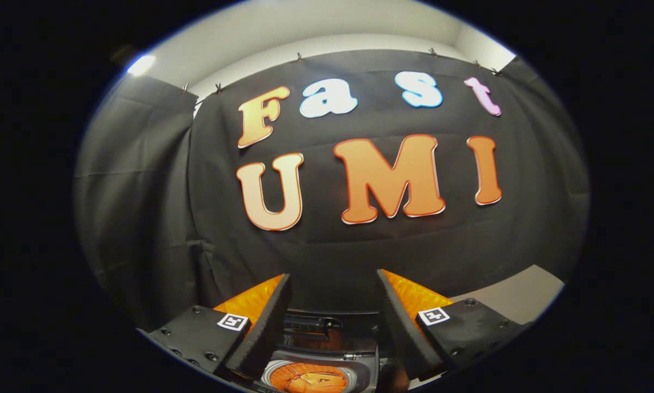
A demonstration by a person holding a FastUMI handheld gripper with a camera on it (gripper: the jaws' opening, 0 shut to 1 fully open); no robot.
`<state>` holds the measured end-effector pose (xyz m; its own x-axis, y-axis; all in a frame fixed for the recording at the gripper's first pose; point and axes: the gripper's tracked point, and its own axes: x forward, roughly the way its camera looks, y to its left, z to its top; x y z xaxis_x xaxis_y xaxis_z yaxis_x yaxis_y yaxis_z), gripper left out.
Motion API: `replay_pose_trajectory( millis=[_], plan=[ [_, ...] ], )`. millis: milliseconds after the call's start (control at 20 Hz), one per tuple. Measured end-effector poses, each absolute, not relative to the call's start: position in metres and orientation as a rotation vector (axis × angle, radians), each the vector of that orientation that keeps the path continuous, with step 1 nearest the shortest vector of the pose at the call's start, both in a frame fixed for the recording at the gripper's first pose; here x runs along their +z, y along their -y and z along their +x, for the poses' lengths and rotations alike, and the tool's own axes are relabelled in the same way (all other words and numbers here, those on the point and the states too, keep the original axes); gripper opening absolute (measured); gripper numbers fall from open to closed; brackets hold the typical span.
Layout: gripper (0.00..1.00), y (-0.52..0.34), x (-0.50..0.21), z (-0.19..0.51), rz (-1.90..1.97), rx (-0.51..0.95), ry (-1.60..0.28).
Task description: Put the clothes into the washing machine and then close the washing machine lid.
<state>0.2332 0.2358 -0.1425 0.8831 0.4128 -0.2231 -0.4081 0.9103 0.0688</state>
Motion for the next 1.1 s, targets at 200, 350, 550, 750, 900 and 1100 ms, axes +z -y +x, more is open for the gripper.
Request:
replay_pose_trajectory(
  millis=[200,350,550,750,900,1100],
  plan=[
    [0.98,-0.272,-0.214,0.298,-0.006,0.386,-0.375],
    [0.98,-0.291,-0.261,0.327,-0.02,0.368,-0.464],
    [0.98,-0.298,-0.309,0.344,-0.032,0.347,-0.546],
    [0.98,-0.296,-0.329,0.358,-0.053,0.324,-0.56],
    [0.97,-0.295,-0.335,0.353,-0.072,0.36,-0.586],
    [0.98,-0.288,-0.328,0.338,-0.049,0.356,-0.535]
  ],
)
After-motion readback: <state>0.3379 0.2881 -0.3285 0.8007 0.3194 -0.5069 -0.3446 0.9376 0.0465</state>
